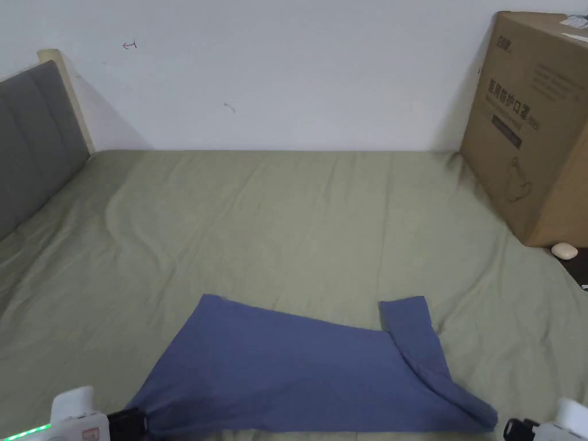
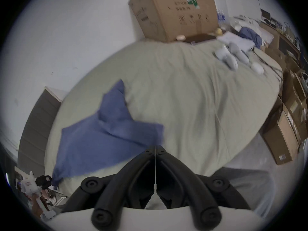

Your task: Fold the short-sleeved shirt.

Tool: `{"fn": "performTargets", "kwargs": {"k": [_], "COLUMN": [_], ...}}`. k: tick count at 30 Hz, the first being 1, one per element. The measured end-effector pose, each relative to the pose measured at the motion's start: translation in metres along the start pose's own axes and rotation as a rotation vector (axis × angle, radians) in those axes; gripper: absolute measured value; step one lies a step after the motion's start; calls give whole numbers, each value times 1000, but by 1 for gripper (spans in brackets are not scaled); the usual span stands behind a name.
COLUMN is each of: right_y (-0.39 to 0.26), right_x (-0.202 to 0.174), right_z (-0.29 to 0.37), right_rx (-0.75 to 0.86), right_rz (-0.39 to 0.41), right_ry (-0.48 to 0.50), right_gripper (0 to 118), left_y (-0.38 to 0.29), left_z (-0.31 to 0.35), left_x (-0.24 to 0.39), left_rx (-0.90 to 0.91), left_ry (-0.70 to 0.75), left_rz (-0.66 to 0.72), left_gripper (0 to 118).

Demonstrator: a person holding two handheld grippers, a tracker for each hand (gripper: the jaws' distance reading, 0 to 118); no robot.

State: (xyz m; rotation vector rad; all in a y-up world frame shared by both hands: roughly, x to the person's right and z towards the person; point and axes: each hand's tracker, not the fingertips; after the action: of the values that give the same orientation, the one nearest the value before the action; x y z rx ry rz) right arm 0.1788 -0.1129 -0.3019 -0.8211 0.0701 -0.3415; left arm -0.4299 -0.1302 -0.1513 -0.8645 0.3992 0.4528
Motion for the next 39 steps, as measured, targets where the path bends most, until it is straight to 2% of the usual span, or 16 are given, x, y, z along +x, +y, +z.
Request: {"fn": "performTargets", "kwargs": {"k": [1,2,5,10,15,16,19,20,21,24,31,37,38,39], "right_y": [9,16,41,69,76,75,74,73,71,71,77,88,89,90], "right_x": [-8,-15,-45,-93,-125,-130,-135,-138,-141,-143,-144,-148,-148,-149], "right_z": [9,18,47,96,125,128,129,130,131,129,114,85,79,74], "right_rx": [35,70,196,423,598,625,671,682,688,695,673,627,620,611], "right_rz": [13,27,88,190,270,284,326,346,354,380,398,423,424,425], "right_ry": [22,33,63,96,67,60,41,39,37,54,62,54,56,58], "right_gripper": [0,0,0,0,0,0,0,0,0,0,0,0,0,0], "left_y": [7,14,44,78,84,84,81,80,79,75,87,127,136,146], "left_z": [13,24,58,115,146,149,147,145,143,134,109,48,35,20], "left_x": [4,9,32,78,117,123,133,135,137,140,149,157,158,158], "left_rx": [66,115,215,504,682,711,741,739,733,724,659,434,386,323], "left_ry": [-45,-76,-116,-120,-139,-137,-171,-182,-201,-251,-251,-232,-230,-226], "left_rz": [4,3,-66,-211,-268,-283,-300,-296,-287,-269,-300,-353,-344,-336], "left_gripper": [105,106,106,106,101,94,37,14,0,0,0,0,3,12]}}
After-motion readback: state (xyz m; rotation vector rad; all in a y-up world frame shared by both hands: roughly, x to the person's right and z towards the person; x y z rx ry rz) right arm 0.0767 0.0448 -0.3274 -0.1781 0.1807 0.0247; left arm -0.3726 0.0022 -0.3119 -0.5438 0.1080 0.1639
